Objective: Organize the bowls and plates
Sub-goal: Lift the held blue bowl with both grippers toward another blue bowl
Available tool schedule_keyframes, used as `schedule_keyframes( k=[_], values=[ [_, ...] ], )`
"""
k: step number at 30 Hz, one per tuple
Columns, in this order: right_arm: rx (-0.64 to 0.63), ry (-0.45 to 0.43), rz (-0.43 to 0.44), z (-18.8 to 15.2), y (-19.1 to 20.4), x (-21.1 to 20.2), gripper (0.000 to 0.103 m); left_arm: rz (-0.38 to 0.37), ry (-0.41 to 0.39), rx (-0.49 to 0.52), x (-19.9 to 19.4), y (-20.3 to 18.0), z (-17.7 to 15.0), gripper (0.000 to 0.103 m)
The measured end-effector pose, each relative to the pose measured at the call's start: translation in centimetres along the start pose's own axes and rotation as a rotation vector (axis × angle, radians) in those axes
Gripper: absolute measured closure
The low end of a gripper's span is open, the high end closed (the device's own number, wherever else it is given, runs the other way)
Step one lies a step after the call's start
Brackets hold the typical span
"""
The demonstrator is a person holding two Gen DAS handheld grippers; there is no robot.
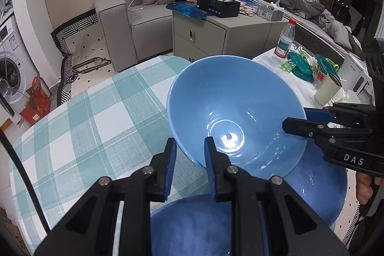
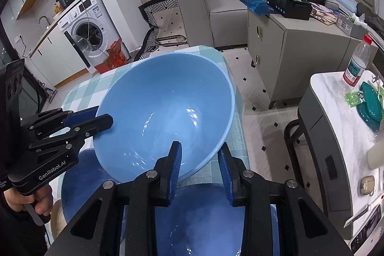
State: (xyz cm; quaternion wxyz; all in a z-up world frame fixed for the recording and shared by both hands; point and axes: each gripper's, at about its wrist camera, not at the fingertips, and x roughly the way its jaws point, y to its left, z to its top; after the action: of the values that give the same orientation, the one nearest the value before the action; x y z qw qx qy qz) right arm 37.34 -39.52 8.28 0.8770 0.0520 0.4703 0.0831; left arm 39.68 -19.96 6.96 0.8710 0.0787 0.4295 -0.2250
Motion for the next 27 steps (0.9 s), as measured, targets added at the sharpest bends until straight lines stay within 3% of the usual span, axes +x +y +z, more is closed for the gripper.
schedule_keyframes(
  k=[27],
  values=[
    [-0.044, -0.053, 0.004, -0.7, 3.1, -4.7, 0.071, 0.022, -0.066, -0.003, -5.7, -0.2, -1.0, 0.081]
  ],
)
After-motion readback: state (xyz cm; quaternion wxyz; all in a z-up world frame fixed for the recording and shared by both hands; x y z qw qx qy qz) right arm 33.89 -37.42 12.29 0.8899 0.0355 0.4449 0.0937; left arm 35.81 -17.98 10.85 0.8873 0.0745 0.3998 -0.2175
